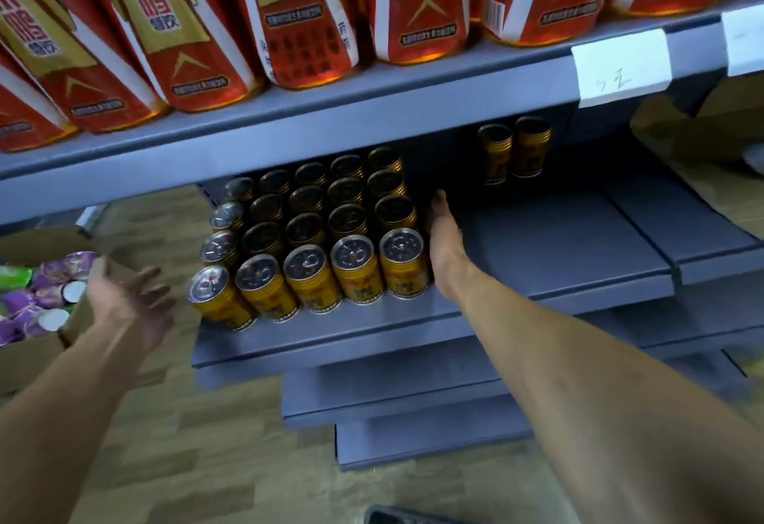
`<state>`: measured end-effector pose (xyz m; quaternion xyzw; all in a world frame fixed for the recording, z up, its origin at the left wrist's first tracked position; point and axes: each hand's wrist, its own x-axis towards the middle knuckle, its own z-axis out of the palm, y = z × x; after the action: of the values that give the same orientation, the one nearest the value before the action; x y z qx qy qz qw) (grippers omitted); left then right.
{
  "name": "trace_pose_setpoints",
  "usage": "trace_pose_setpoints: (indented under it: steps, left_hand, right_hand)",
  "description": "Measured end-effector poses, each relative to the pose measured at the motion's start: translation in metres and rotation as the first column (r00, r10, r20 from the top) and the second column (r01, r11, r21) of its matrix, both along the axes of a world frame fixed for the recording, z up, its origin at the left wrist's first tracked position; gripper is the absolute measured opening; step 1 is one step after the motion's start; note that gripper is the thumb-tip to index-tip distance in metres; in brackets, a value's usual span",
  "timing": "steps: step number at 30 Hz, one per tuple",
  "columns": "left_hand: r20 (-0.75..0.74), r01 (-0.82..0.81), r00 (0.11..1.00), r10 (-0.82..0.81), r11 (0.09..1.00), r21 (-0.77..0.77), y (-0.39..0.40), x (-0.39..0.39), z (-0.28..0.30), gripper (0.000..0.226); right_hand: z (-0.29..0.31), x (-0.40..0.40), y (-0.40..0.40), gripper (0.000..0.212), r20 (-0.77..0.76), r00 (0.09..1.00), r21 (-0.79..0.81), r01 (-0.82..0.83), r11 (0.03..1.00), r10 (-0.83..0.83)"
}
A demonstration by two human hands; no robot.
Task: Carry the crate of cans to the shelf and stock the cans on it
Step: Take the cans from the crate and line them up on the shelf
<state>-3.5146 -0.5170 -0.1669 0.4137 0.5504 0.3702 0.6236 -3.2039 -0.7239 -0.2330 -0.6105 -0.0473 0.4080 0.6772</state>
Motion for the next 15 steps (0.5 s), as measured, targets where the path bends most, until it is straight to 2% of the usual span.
trace_pose_setpoints:
  steps: [1, 3, 7, 10, 11, 13, 14, 15]
  left_hand:
    - [0.041, 0.068, 0.997, -0.065, 0.995, -0.067, -0.010, 0.001, 0.001, 0.084]
    - [0.088, 0.185, 0.980, -0.176, 0.978, -0.101, -0.030, 0.022, -0.007, 0.080]
    - [0.184, 0.148, 0.974, -0.131, 0.985, -0.084, -0.045, 0.051, -0.012, 0.080]
    - [0.162, 0.190, 0.971, -0.175, 0.979, -0.080, -0.040, 0.039, -0.011, 0.074]
    - [0.147, 0.176, 0.976, -0.163, 0.981, -0.077, -0.041, 0.037, -0.010, 0.070]
    - [0.058, 0.072, 0.996, -0.070, 0.996, -0.044, -0.034, 0.032, -0.010, 0.063]
    - [-0.040, 0.023, 0.999, -0.022, 0.999, 0.035, -0.030, 0.030, -0.007, 0.056]
    - [-0.206, 0.008, 0.978, 0.027, 0.986, 0.167, -0.027, 0.030, -0.003, 0.048]
  right_hand:
    - [0.008, -0.002, 0.000, 0.103, 0.034, 0.998, -0.007, -0.044, 0.999, 0.044]
    - [0.023, -0.009, -0.002, 0.081, 0.067, 0.993, -0.019, -0.100, 0.995, 0.101]
    - [0.021, -0.007, -0.005, 0.080, 0.022, 0.987, 0.022, -0.160, 0.987, 0.160]
    - [0.025, -0.010, -0.003, 0.079, 0.002, 0.987, 0.049, -0.163, 0.986, 0.163]
    - [0.026, -0.012, -0.002, 0.081, 0.003, 0.991, 0.055, -0.133, 0.990, 0.133]
    - [0.028, -0.015, -0.001, 0.081, 0.047, 0.998, -0.025, 0.045, 0.999, -0.044]
    - [0.031, -0.014, -0.005, 0.075, 0.126, 0.980, -0.104, 0.166, 0.981, -0.153]
    - [0.032, -0.011, -0.009, 0.065, 0.255, 0.941, -0.185, 0.275, 0.943, -0.225]
